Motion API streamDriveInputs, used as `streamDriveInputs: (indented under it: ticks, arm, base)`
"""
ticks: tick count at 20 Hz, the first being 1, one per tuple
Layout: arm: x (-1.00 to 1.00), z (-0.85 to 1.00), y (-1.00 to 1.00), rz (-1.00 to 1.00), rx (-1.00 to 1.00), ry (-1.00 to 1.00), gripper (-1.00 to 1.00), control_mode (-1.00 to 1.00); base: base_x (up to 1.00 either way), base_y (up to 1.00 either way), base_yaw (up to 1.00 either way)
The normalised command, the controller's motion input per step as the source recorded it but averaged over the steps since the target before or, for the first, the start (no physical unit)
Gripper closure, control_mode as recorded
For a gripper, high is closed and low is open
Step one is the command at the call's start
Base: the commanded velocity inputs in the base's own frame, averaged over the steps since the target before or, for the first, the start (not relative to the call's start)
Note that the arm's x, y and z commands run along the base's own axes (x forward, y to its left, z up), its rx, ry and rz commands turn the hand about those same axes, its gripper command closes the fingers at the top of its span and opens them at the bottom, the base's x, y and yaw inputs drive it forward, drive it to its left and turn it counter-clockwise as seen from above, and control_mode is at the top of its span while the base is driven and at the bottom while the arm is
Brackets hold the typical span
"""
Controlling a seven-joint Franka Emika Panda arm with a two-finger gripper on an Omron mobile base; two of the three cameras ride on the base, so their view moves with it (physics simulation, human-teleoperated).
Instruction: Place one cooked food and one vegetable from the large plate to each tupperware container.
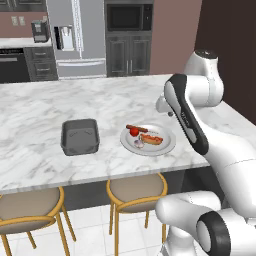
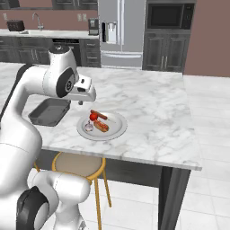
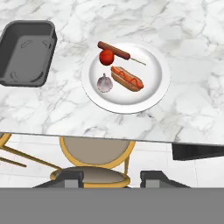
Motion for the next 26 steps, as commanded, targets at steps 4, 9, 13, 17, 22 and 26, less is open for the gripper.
streamDriveInputs:
  ticks: [4,9,13,17,22,26]
  arm:
    - [0.0,-0.08,0.03,0.02,0.0,0.0,-1.0,-1.0]
    - [0.15,-0.66,0.01,0.05,-0.03,0.0,-1.0,-1.0]
    - [0.29,-0.64,0.02,0.06,-0.03,0.0,-1.0,-1.0]
    - [0.3,-0.65,-0.13,0.08,-0.12,0.01,-1.0,-1.0]
    - [0.82,-0.53,-0.41,0.02,-0.15,0.19,-1.0,-1.0]
    - [0.71,-0.09,-0.05,0.04,0.0,0.2,-1.0,-1.0]
  base:
    - [0.0,0.0,0.0]
    - [0.0,0.0,0.0]
    - [0.0,0.0,0.0]
    - [0.0,0.0,0.0]
    - [0.0,0.0,0.0]
    - [0.0,0.0,0.0]
